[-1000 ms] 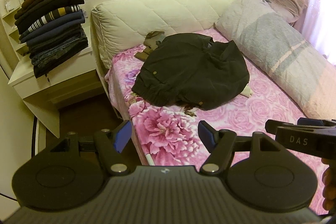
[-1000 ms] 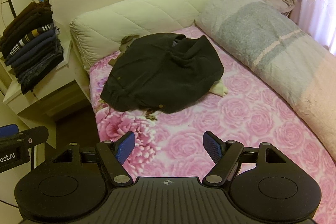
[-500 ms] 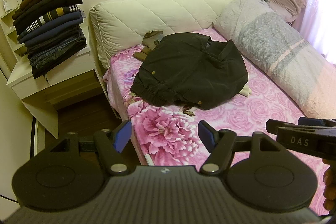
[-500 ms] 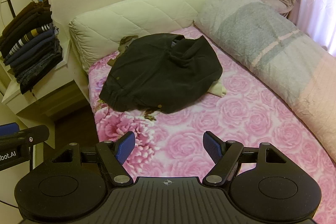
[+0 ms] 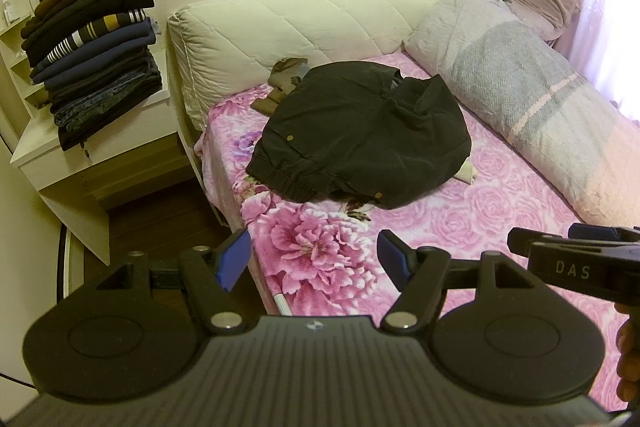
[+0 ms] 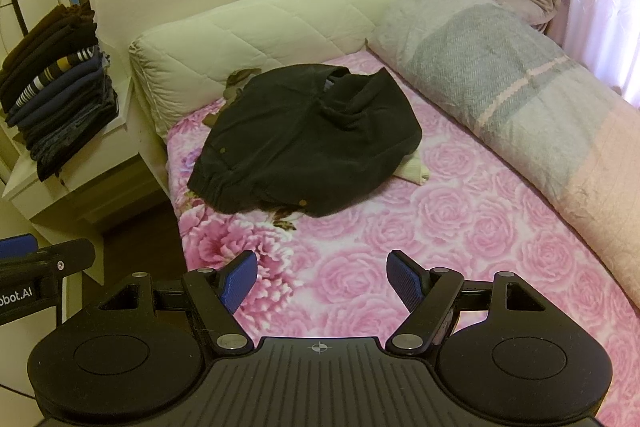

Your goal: Fold clothes

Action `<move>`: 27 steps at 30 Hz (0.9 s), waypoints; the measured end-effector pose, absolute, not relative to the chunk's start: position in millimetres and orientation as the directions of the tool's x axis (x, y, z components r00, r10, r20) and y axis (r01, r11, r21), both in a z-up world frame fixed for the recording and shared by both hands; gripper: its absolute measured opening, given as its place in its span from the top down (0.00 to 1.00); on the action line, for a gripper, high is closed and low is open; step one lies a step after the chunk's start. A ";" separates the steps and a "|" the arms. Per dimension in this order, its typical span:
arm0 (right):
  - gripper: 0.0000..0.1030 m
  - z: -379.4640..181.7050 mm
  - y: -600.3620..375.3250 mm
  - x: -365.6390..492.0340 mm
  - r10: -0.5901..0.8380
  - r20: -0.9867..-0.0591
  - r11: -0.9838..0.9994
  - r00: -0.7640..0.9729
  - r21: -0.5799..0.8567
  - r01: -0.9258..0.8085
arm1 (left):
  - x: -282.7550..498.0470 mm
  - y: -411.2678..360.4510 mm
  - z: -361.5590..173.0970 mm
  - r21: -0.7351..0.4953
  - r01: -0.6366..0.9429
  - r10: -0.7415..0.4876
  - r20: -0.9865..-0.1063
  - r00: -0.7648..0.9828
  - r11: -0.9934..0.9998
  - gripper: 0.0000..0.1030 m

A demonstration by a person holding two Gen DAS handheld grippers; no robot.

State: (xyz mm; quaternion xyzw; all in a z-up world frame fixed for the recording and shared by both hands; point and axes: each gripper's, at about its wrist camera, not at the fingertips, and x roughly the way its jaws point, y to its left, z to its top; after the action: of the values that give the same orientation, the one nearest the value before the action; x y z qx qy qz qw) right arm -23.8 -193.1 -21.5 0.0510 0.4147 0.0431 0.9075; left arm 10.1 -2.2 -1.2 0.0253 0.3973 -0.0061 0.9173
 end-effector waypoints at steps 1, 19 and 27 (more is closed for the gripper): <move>0.28 -21.5 -193.3 -23.9 0.120 -0.748 0.991 0.653 0.129 -0.035 | 10.0 -2.5 -1.4 0.042 0.031 0.009 -0.729 0.685 0.999 0.36; 0.28 -21.6 -198.4 -23.4 0.122 -0.744 0.989 0.657 0.145 -0.019 | 14.1 -8.9 0.3 0.057 0.044 0.011 -0.726 0.687 0.997 0.36; 0.28 -23.8 -198.5 -24.7 0.129 -0.743 0.988 0.656 0.155 -0.018 | 14.5 -8.0 1.0 0.062 0.044 0.015 -0.727 0.686 0.997 0.35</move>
State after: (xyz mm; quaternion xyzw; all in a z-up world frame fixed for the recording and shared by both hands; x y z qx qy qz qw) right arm -24.7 -198.5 -23.8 0.0670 0.4126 0.0406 0.9075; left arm 14.5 -8.0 1.0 0.0374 0.3959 -0.0078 0.9175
